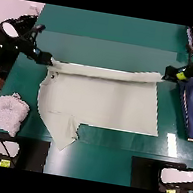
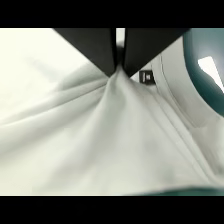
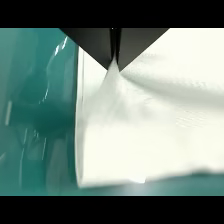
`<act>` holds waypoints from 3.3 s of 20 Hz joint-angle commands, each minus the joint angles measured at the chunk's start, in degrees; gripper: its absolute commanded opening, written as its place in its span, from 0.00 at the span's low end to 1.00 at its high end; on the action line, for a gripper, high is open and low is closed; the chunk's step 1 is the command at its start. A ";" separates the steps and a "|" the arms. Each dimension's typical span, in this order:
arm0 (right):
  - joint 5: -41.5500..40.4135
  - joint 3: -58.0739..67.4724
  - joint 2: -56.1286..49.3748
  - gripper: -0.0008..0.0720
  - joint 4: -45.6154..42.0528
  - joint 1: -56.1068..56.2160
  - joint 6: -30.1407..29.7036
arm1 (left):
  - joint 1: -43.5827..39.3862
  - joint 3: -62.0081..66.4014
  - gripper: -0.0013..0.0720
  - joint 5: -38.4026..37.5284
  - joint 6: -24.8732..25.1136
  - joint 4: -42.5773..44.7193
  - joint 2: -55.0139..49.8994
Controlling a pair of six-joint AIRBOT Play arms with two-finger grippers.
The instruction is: Fold the shirts.
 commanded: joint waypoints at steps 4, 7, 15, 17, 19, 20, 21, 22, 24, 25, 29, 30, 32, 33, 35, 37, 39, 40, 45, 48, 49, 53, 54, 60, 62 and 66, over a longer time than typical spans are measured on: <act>-2.95 -9.68 2.08 0.19 0.81 2.05 0.07 | 0.09 -6.32 0.42 -1.03 -7.45 3.80 0.13; 1.40 -7.32 2.82 0.66 0.48 1.73 0.02 | 0.09 -6.43 0.68 -6.25 -7.78 5.75 2.75; 1.22 -20.85 21.40 0.62 0.72 -3.39 -2.49 | 0.09 -38.60 0.68 -8.76 -19.15 7.37 35.47; -0.63 -24.46 24.72 0.62 0.76 -3.98 -2.49 | 0.09 -47.10 0.68 -10.67 -21.64 7.21 42.56; -1.38 -26.45 26.91 0.62 0.81 -4.39 -2.51 | 0.09 -52.24 0.68 -11.67 -22.51 6.43 46.10; -1.44 -26.84 27.63 0.62 0.79 -4.39 -2.51 | 0.09 -54.18 0.68 -11.32 -22.49 5.05 46.97; -1.46 -26.84 28.15 0.62 0.79 -4.39 -2.51 | 0.09 -55.60 0.68 -10.54 -22.45 3.50 47.06; -1.53 -26.84 28.59 0.62 0.81 -4.39 -2.51 | 0.09 -56.54 0.68 -9.44 -22.45 1.75 47.06; -1.51 -26.84 29.49 0.62 0.81 -4.39 -2.49 | 0.09 -57.77 0.68 -6.67 -22.45 -0.24 47.06; -1.49 -26.84 30.01 0.62 0.81 -4.39 -2.49 | 0.09 -58.27 0.68 -5.29 -22.45 -0.39 47.06; -1.51 -26.84 32.74 0.62 0.81 -4.39 -2.49 | -1.49 -60.08 0.68 -1.44 -22.47 -2.99 46.88; -1.46 -26.84 33.46 0.62 0.79 -4.39 -2.49 | -2.58 -60.87 0.68 -0.17 -22.71 -3.17 46.88; -1.46 -26.84 34.93 0.61 0.79 -4.39 -2.49 | -4.85 -61.77 0.68 1.25 -24.00 -3.58 46.88; -1.38 -26.84 35.63 0.61 0.79 -4.39 -2.49 | -5.66 -61.77 0.68 1.20 -24.00 -3.63 46.88; -0.37 -26.84 36.72 0.61 0.74 -4.39 -2.49 | -6.03 -61.75 0.29 1.38 -23.98 -4.83 46.90; 2.89 -26.86 37.03 0.60 0.11 -4.61 -2.51 | -6.03 -61.44 0.05 2.29 -23.91 -7.48 47.08; 7.28 -28.55 37.07 0.60 0.20 -7.10 -2.56 | -6.03 -59.06 0.05 1.33 -23.47 -8.07 47.08; 8.76 -30.95 37.07 0.60 0.11 -9.29 -2.60 | -6.03 -57.22 0.05 0.50 -22.43 -8.07 47.08; 9.97 -47.47 37.05 0.70 0.85 -23.39 -3.74 | -6.03 -48.68 0.06 -1.07 -20.39 -8.28 47.08; 8.83 -54.88 37.05 0.61 2.23 -27.78 -6.60 | -6.03 -46.86 0.06 0.96 -20.41 -8.33 47.06; 7.89 -56.81 37.05 0.61 4.46 -27.96 -7.85 | -6.03 -46.88 0.06 1.44 -20.41 -8.31 47.06; 4.02 -60.78 36.98 0.60 10.73 -27.85 -8.79 | -6.03 -46.88 0.06 1.90 -20.41 -8.31 47.06; 3.98 -61.00 36.72 0.60 11.34 -27.85 -8.87 | -6.03 -46.88 0.06 1.90 -20.39 -8.28 47.06; 1.14 -60.87 30.27 0.33 12.63 -21.44 -9.70 | -6.03 -46.88 0.06 1.81 -18.91 -8.24 47.08; 0.79 -60.87 30.97 0.05 12.04 -19.17 -9.73 | -6.03 -46.86 0.06 0.48 -18.86 -6.60 47.08; 3.78 -59.89 39.41 0.03 6.86 -18.34 -9.62 | -6.03 -46.86 0.05 -5.73 -19.78 -2.58 49.20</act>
